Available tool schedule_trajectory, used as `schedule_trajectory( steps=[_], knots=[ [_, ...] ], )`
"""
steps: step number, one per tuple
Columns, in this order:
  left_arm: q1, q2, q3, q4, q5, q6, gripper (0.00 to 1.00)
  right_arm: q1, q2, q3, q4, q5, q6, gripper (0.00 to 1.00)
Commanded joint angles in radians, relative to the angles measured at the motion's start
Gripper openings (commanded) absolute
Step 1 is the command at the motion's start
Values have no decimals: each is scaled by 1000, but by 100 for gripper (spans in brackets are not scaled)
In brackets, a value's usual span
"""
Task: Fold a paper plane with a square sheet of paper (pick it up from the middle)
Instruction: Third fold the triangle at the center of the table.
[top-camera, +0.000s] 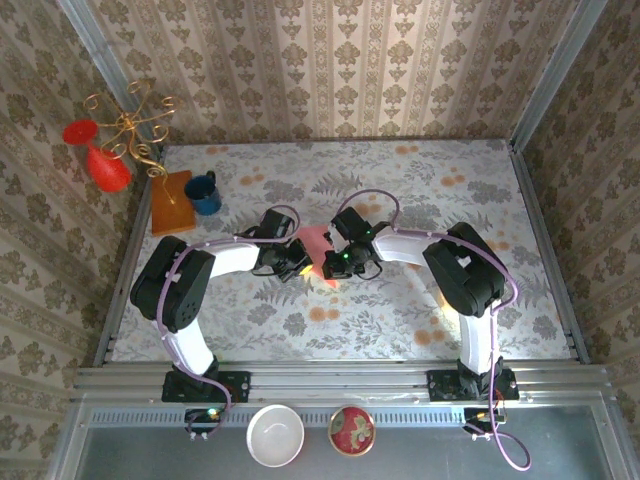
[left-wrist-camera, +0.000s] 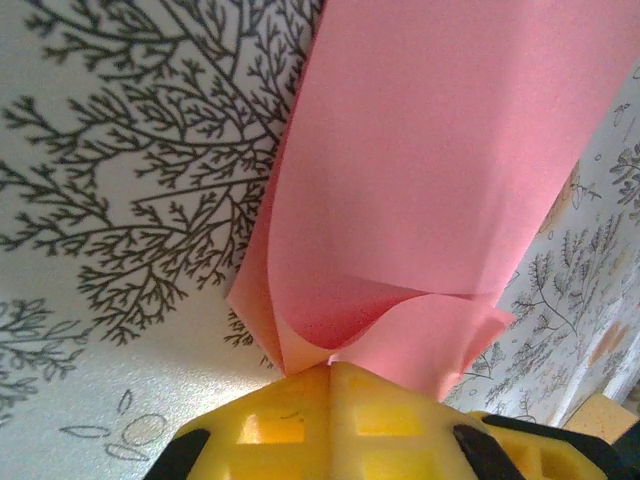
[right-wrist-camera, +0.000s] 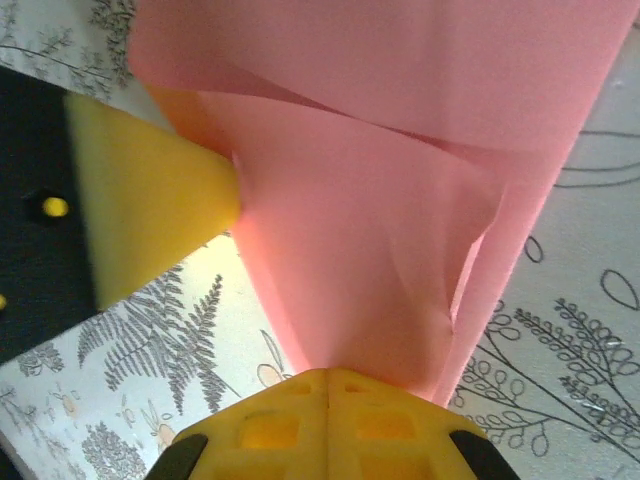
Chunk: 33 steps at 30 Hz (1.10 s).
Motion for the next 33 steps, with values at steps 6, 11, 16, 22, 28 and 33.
schedule_trajectory(
  steps=[6, 11, 16, 22, 28, 33],
  knots=[
    [-7, -76, 8, 15, -2, 158, 5, -7, 54, -2, -72, 65, 16, 1],
    [-24, -62, -6, 33, 22, 192, 5, -11, 61, -12, -60, 48, 34, 1],
    [-36, -2, 2, 87, 76, 194, 5, -19, 66, -13, -55, 27, 43, 1],
    [-39, 58, 33, 37, 55, 226, 5, -19, 71, -13, -72, 30, 44, 1],
    [17, 68, -7, 48, 21, 246, 5, -19, 88, -25, -143, 83, 47, 0],
    [123, 67, 15, 1, 24, 320, 5, -22, 105, -61, -197, 137, 45, 0]
  ],
)
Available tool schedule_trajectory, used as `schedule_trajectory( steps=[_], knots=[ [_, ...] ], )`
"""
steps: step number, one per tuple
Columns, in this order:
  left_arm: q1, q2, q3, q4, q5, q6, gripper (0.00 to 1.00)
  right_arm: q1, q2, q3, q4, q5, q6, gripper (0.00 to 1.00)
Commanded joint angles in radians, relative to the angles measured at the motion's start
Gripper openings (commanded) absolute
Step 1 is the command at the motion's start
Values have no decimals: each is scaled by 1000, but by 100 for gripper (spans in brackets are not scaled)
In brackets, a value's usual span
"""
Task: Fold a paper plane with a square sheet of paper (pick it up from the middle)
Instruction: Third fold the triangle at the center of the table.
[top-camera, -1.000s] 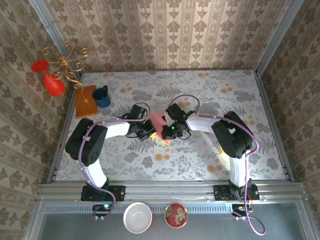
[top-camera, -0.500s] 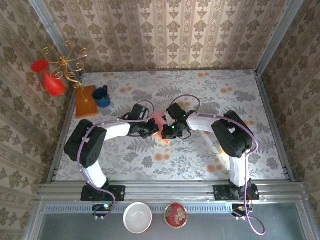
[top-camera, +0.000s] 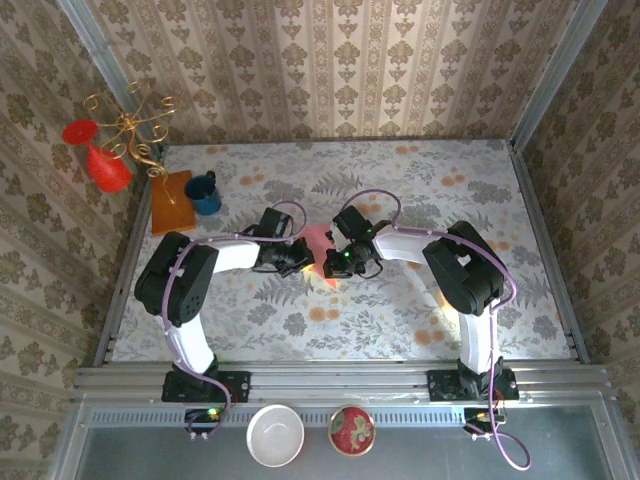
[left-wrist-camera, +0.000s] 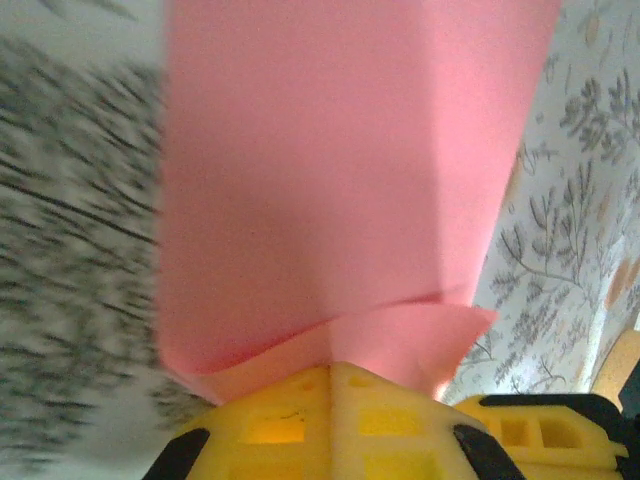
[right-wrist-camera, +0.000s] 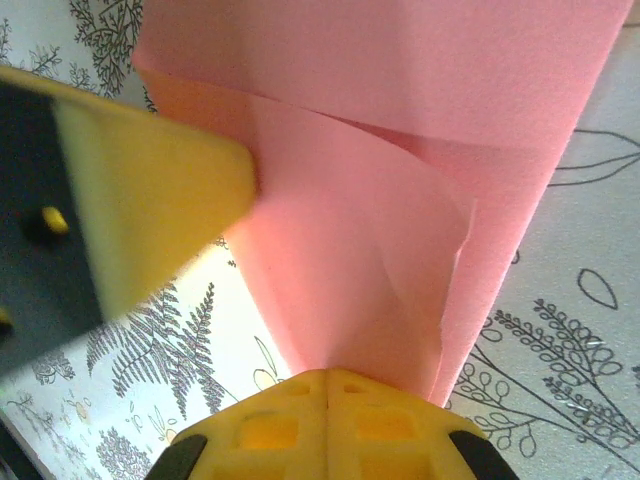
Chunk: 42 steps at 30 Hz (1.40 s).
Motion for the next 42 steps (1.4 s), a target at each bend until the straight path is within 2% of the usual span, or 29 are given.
schedule_trajectory(
  steps=[1, 6, 10, 17, 21, 25, 35, 39, 42],
  knots=[
    [96, 28, 13, -78, -57, 92, 5, -6, 91, -71, -181, 151, 13, 0],
    [185, 59, 78, -155, -72, 165, 5, -8, 85, -89, -163, 147, 33, 0],
    [204, 28, 107, -180, -62, 185, 5, -8, 75, -80, -141, 117, 47, 0],
    [89, -124, 64, -136, -63, 112, 6, -8, 57, -69, -100, 63, 68, 1],
    [0, -106, 33, -75, -46, 49, 5, -9, 55, -72, -85, 47, 67, 1],
    [-45, -40, 41, -60, -40, 24, 5, -13, 46, -77, -58, 21, 69, 2],
    [-57, 38, 14, -119, -122, -71, 1, -32, -86, -79, 50, 5, 112, 6],
    [-57, 50, 18, -149, -141, -75, 1, -56, -41, -21, 22, 77, 150, 6],
    [-56, 64, 20, -155, -137, -76, 1, -93, -12, -36, 106, 59, 205, 6]
  ],
)
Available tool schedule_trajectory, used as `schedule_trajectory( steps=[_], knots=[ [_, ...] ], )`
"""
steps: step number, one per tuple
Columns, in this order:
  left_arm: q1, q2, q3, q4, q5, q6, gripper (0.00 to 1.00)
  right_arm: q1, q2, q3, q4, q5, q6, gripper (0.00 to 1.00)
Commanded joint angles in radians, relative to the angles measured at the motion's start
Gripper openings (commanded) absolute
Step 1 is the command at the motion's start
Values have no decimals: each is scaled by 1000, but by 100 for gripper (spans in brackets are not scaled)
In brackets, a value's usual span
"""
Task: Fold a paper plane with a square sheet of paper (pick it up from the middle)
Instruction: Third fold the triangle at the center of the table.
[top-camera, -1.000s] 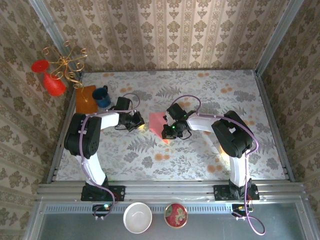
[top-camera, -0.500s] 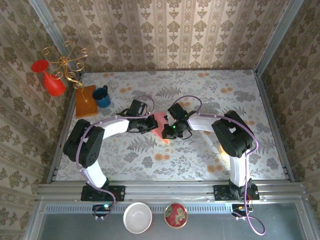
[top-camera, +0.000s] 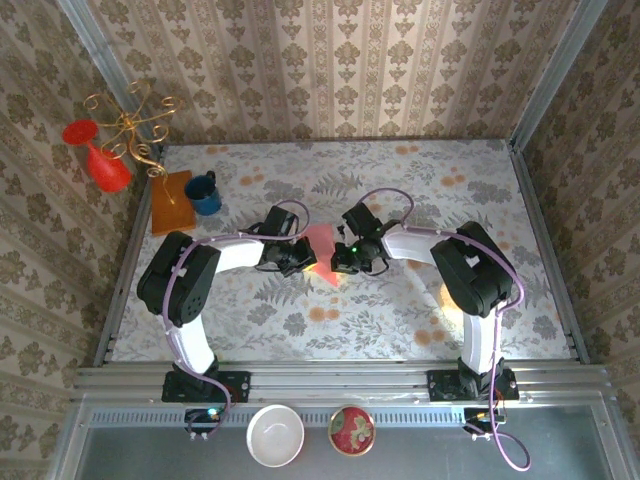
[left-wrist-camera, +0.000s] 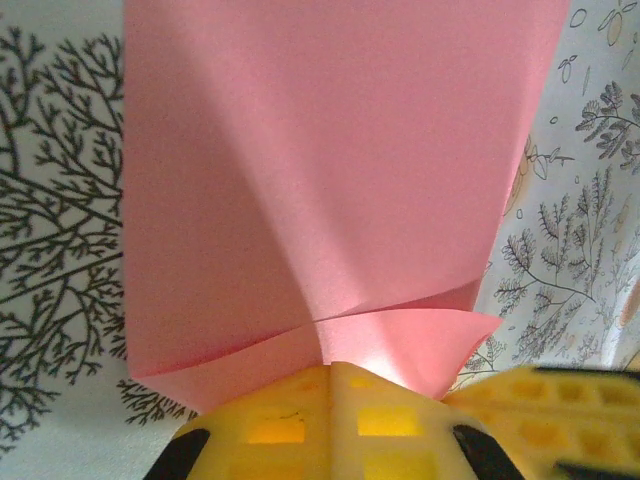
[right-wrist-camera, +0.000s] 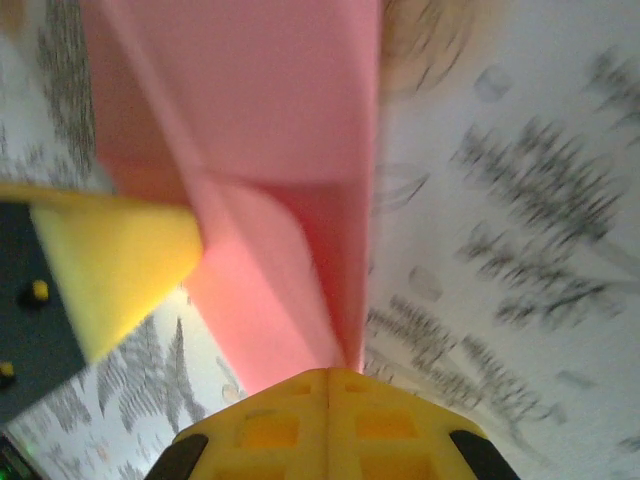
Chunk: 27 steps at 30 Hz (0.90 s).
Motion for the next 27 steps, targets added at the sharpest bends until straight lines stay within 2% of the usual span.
schedule_trajectory(
  steps=[1, 5, 12, 19, 27],
  knots=[
    [-1, 60, -21, -95, -73, -20, 1, -40, 31, 8, 50, 37, 73, 6],
    [-1, 74, -16, -95, -68, -27, 1, -49, -2, 6, 88, 40, 73, 7],
    [0, 76, -8, -104, -67, -33, 1, -27, -77, -63, 231, -42, 72, 7],
    [0, 86, 0, -115, -65, -39, 1, -3, 14, -14, 163, -46, 76, 7],
    [1, 94, -8, -147, -80, -44, 1, -33, 60, 7, 90, 38, 58, 6]
  ],
)
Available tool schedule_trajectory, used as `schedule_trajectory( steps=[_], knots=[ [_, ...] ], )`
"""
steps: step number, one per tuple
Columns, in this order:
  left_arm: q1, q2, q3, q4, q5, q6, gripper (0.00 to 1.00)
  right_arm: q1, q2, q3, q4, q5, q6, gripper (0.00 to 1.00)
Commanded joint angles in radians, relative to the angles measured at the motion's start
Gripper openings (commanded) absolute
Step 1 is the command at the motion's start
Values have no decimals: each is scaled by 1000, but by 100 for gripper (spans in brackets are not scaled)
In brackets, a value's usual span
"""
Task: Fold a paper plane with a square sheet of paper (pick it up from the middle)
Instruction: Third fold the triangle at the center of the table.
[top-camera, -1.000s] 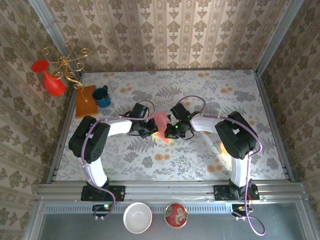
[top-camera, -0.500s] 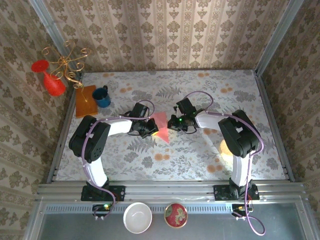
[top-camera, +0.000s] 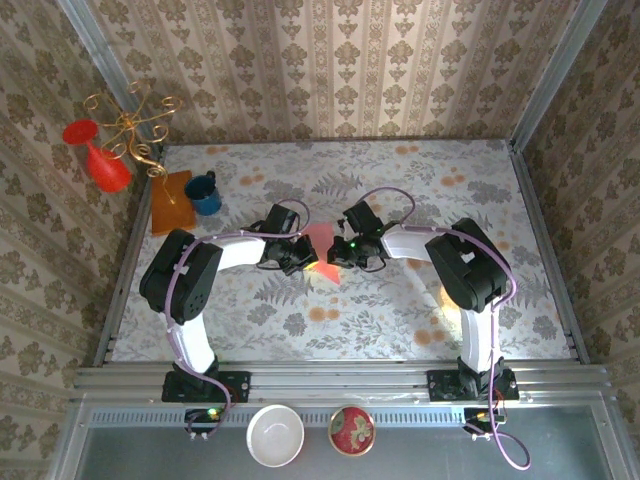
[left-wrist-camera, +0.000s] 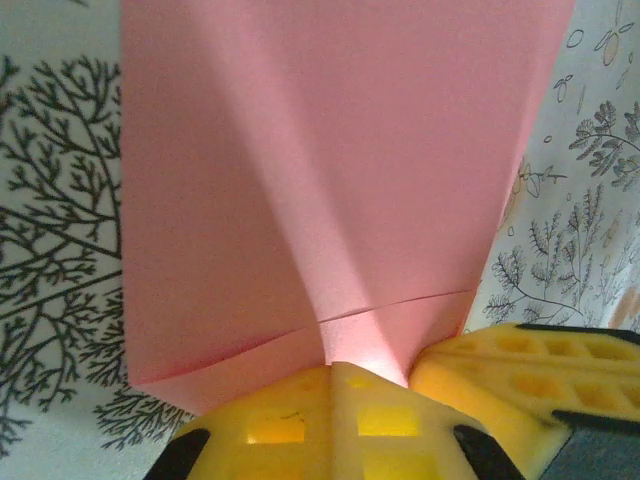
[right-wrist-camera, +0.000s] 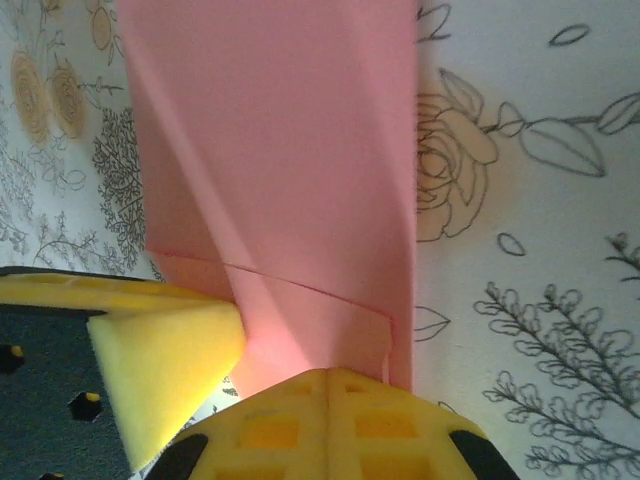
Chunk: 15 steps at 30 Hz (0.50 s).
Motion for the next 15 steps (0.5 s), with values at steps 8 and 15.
schedule_trajectory(
  steps=[8, 15],
  knots=[
    [3, 79, -51, -126, -76, -15, 1, -107, -12, -2, 6, 37, 9, 6],
    [1, 76, -42, -124, -73, -18, 1, -51, -100, -52, 106, -48, 10, 7]
  ],
)
